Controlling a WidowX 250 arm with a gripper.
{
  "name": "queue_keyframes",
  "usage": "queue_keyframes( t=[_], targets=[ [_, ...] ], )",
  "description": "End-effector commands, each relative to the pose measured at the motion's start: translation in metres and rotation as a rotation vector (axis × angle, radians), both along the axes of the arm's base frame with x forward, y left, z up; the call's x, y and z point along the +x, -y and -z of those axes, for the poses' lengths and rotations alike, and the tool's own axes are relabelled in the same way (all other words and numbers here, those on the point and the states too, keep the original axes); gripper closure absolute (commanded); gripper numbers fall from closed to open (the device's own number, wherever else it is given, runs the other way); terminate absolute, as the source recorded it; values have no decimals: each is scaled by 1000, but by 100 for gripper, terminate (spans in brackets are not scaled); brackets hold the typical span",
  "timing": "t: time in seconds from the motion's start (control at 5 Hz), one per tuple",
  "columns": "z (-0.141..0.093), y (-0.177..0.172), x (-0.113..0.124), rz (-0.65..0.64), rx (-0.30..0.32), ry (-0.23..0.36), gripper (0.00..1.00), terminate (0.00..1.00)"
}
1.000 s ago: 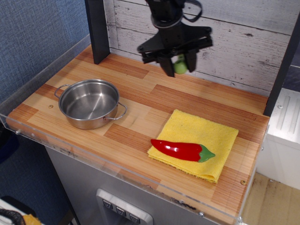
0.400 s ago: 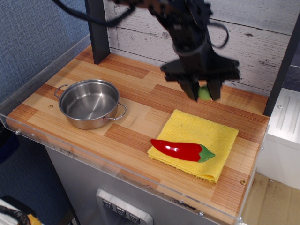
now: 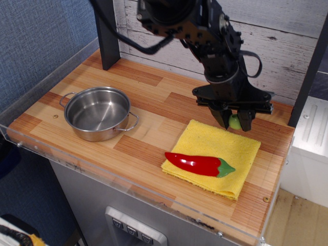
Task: Move the knife from left side to right side
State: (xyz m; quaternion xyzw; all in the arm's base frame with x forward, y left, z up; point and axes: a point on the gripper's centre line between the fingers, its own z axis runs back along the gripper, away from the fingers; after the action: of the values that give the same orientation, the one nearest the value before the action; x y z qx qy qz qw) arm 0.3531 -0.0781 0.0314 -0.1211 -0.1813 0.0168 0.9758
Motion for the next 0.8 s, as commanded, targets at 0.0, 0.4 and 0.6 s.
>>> queue_keyframes(
  t=[0.0, 0.4, 0.6],
  targets=[
    [12, -6, 0, 52, -10, 27, 100, 0],
    [8, -13, 2, 73, 21, -3, 0, 0],
    [5, -14, 2, 64, 15, -8, 0, 0]
  ],
)
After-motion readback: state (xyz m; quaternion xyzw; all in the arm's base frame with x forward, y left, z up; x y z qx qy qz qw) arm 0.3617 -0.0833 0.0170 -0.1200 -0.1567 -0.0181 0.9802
